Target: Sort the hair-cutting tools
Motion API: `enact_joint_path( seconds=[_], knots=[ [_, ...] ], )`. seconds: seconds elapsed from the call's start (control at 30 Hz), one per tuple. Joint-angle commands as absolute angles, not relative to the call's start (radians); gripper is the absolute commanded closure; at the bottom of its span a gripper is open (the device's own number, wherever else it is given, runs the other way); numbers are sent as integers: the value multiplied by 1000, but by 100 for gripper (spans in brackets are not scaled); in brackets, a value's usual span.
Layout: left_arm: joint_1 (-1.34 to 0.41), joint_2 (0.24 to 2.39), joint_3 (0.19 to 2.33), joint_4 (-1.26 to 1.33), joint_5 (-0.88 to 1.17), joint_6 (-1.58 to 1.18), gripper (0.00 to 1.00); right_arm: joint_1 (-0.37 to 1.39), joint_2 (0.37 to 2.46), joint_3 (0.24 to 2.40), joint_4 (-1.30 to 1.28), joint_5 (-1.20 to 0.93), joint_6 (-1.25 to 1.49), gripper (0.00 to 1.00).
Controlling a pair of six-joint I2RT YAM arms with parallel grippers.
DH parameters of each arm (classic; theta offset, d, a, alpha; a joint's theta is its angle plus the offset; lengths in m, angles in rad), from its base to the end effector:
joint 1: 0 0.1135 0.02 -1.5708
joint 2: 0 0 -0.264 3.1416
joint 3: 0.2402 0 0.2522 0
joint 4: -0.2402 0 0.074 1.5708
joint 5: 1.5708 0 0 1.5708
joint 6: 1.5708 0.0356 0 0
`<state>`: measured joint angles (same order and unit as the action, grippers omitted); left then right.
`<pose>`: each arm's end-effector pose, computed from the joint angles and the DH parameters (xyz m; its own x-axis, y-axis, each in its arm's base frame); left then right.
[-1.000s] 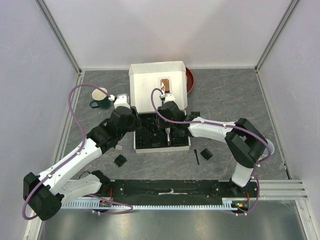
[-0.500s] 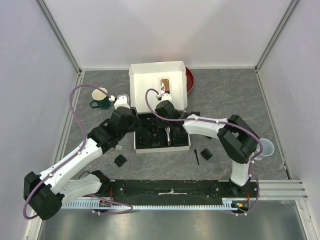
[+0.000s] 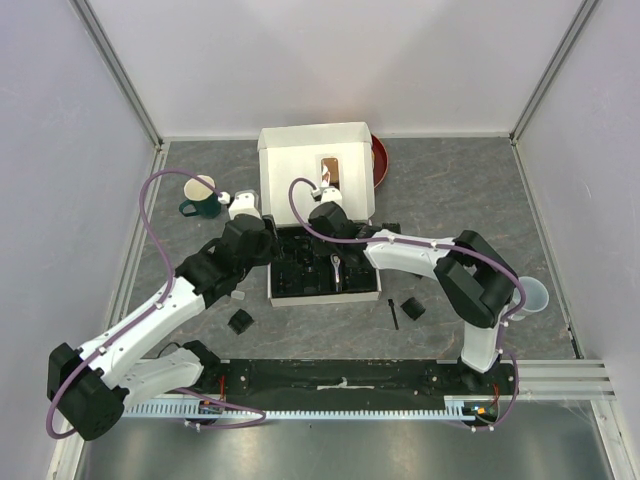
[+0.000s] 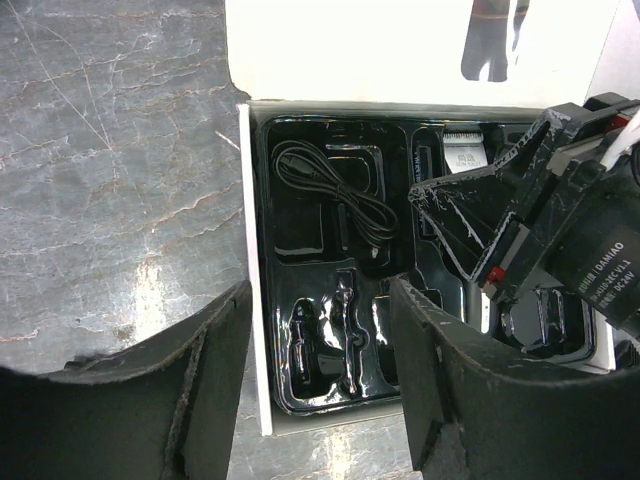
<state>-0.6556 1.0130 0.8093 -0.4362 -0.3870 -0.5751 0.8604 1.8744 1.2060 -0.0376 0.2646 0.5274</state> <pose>0.1811 -0.1223 0.2828 -0.5737 -0.1942 -0.7957 0.0149 0.9689 -0.2472 0.2750 0.3054 0.1904 -0.6686 -0.0323 -0.7430 -0.3072 0.9218 0.2364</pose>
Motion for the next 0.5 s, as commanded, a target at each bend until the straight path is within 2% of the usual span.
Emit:
enact_joint_path(
  seconds=[0.0,0.17,0.2,0.23,0.3,0.37,0.4,0.47],
  knots=[
    [-649,986,804,-413,-399,-578,34,870,1801,1232,-81,276,529,73],
    [-647,979,808,-452,-405,-592,21,868,1718,1252,-132,304,537,55],
    [-647,977,813,-462,-410,-594,18,868,1691,1252,-164,313,538,46],
    [-647,976,818,-472,-414,-597,10,870,1677,1252,-184,321,541,41],
    [-647,971,821,-494,-425,-604,2,870,1628,1226,-228,348,557,25],
    [-647,966,821,-508,-426,-621,0,870,1588,1172,-242,351,566,13],
    [-647,963,815,-509,-420,-629,0,870,1539,1149,-247,353,572,2],
    [-646,948,804,-512,-408,-655,1,871,1482,1071,-245,347,592,2]
  ],
)
